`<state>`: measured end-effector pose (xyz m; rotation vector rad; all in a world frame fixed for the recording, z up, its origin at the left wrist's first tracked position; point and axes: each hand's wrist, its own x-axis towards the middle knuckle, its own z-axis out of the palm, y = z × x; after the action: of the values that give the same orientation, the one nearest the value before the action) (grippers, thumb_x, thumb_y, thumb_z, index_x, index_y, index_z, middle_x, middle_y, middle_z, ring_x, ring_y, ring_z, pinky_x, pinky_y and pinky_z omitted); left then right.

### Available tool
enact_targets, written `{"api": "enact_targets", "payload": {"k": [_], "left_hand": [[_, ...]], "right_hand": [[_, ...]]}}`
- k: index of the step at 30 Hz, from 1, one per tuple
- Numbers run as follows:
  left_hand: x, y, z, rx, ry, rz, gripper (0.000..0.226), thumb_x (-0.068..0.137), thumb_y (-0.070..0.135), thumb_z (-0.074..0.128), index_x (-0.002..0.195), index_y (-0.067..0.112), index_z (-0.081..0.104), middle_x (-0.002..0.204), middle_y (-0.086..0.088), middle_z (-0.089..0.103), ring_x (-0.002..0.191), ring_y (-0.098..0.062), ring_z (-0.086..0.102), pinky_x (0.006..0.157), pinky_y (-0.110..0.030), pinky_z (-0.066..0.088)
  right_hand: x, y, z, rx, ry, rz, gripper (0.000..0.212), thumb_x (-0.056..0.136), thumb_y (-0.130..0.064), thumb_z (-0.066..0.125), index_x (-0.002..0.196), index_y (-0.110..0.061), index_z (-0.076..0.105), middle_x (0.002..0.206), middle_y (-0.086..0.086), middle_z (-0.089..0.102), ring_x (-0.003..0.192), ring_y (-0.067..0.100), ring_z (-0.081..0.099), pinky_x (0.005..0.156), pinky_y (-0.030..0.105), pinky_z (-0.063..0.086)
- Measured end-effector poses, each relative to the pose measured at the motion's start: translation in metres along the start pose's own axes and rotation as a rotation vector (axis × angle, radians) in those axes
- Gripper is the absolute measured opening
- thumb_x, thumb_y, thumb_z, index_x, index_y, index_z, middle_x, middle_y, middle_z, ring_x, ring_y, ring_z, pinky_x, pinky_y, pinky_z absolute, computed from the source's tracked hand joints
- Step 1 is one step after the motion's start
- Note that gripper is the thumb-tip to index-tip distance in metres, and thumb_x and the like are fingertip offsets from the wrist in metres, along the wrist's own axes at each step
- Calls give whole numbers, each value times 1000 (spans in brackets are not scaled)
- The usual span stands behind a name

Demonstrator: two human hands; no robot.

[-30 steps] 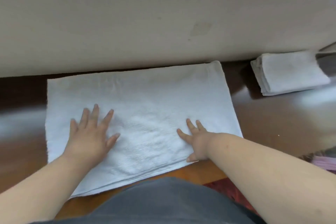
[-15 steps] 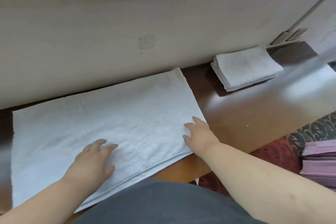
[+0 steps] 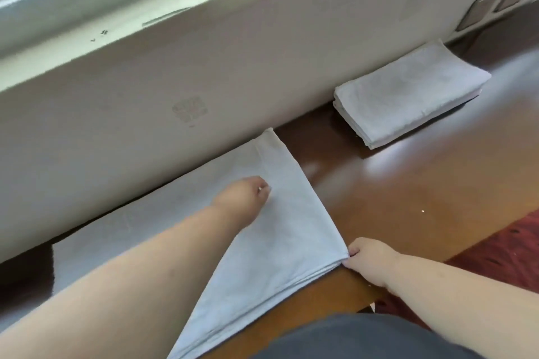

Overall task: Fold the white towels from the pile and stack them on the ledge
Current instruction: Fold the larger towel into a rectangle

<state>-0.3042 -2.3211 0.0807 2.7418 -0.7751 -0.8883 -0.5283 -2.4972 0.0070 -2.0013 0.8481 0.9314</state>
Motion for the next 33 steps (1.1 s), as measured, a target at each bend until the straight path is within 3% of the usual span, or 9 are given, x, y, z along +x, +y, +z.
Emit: {"api": "enact_targets", "payload": {"k": [4, 8, 13, 16, 19, 22, 26, 29, 33], "left_hand": [[89, 41, -39, 87, 167, -110, 37, 106, 28, 34, 125, 7, 59, 125, -16, 62, 114, -33, 58, 90, -33, 43], [155, 55, -46, 171, 147, -282, 51, 107, 38, 29, 133, 4, 56, 140, -17, 53, 129, -34, 50, 105, -36, 36], [189, 59, -29, 343, 89, -332, 63, 101, 57, 33, 128, 8, 61, 137, -14, 57, 126, -34, 52, 102, -36, 39], [191, 64, -27, 333, 103, -365, 54, 100, 51, 46, 130, 9, 60, 137, -13, 58, 126, -33, 53, 99, -33, 42], [186, 60, -30, 138, 113, -346, 38, 102, 28, 51, 132, 6, 60, 135, -15, 59, 123, -32, 55, 82, -18, 49], [173, 54, -38, 106, 186, -272, 23, 95, 20, 57, 116, 19, 68, 117, -8, 68, 107, -30, 63, 87, -27, 47], [156, 50, -53, 14, 208, -273, 21, 95, 15, 53, 107, 25, 67, 114, -4, 69, 95, -24, 61, 78, -24, 40], [143, 49, -69, 130, 199, -248, 31, 94, 10, 51, 118, 22, 67, 122, -4, 66, 104, -24, 61, 84, -24, 41], [124, 56, -89, 450, 79, -242, 43, 94, 6, 53, 135, 15, 58, 133, -9, 58, 119, -30, 57, 100, -33, 44]], "right_hand": [[-5, 8, 2, 213, -51, 22, 28, 82, -55, 62, 97, -32, 62, 95, -11, 65, 85, 5, 60, 62, 21, 43], [-5, 5, -3, 317, -100, 48, 50, 84, -77, 44, 98, -33, 60, 97, -11, 66, 90, 7, 60, 74, 24, 45], [-2, 2, 3, 159, -46, 100, 32, 96, -62, 41, 90, -35, 57, 90, -11, 64, 90, 10, 58, 94, 37, 44], [-1, 4, 4, 119, -49, 92, 26, 98, -57, 43, 91, -36, 54, 93, -12, 61, 92, 11, 54, 92, 38, 42], [-3, 5, 4, 91, -43, 55, 24, 100, -55, 42, 90, -36, 52, 93, -10, 59, 93, 14, 51, 90, 38, 41], [-6, 6, 5, 63, -52, 18, 24, 100, -55, 43, 88, -36, 51, 92, -9, 58, 94, 15, 49, 85, 37, 41], [-9, 9, -5, 101, -146, -31, 27, 99, -55, 45, 83, -33, 49, 92, -5, 57, 83, 15, 52, 75, 29, 44], [-15, 10, -22, 112, -211, -86, 28, 98, -51, 50, 80, -30, 47, 80, -6, 52, 68, 11, 45, 57, 23, 35], [-32, 12, -34, 113, -202, -164, 31, 90, -52, 58, 74, -28, 49, 72, -7, 52, 63, 13, 45, 54, 25, 36]]}}
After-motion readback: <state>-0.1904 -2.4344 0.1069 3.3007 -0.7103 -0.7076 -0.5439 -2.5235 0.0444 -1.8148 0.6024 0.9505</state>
